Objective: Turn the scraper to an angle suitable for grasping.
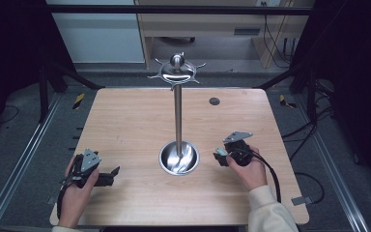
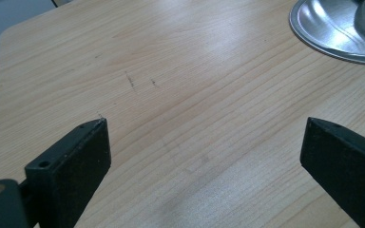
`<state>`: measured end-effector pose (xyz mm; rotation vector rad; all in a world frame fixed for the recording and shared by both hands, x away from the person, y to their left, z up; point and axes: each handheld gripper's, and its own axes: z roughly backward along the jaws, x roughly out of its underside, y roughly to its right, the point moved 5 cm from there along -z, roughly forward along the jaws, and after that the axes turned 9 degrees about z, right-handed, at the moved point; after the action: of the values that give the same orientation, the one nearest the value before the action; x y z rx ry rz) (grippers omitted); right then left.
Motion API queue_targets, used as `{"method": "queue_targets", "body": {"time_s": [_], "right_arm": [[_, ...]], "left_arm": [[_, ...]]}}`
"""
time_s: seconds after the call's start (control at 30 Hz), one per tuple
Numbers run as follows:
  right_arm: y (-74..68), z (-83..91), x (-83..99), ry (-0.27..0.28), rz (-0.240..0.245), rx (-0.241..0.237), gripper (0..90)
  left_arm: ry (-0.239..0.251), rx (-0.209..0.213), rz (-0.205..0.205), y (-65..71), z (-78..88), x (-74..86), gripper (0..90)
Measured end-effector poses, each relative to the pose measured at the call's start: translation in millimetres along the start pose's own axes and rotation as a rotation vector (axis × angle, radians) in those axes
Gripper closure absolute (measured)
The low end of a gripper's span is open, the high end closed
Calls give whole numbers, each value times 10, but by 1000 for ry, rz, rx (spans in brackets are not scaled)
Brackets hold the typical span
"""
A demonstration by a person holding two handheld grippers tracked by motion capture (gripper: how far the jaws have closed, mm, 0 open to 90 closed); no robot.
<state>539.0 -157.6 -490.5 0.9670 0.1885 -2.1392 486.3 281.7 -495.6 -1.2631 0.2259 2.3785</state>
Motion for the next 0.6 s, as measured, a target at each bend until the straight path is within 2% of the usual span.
{"method": "queue_targets", "body": {"time_s": [0.07, 0.17, 0.27, 0.3, 0.33, 0.4, 0.5, 0.53, 0.6], "right_arm": [[-25, -29, -15, -38, -9, 13, 330], [-49, -63, -25, -39, 10, -2, 357], [-60, -90, -12, -55, 25, 0, 516], [-60, -90, -12, -55, 25, 0, 516], [-56, -98, 9, -67, 35, -15, 645], [-50, -111, 31, -85, 35, -12, 733], [-52, -139, 57, -104, 30, -21, 827], [-52, -139, 57, -104, 30, -21, 827], [-38, -163, 83, -133, 24, -11, 878]], "left_arm": [[0, 1, -2, 4, 0, -1, 27], [-1, 3, -5, 11, -7, -2, 27], [-2, 2, -9, 12, -10, -5, 27], [-2, 2, -9, 12, -10, -5, 27], [-3, 2, -8, 9, -17, -5, 27], [-5, 1, -8, 4, -21, -4, 27], [-4, 2, -12, 12, -16, -6, 27], [-4, 2, -12, 12, -16, -6, 27], [-6, 3, -16, 20, -16, -5, 27]]}}
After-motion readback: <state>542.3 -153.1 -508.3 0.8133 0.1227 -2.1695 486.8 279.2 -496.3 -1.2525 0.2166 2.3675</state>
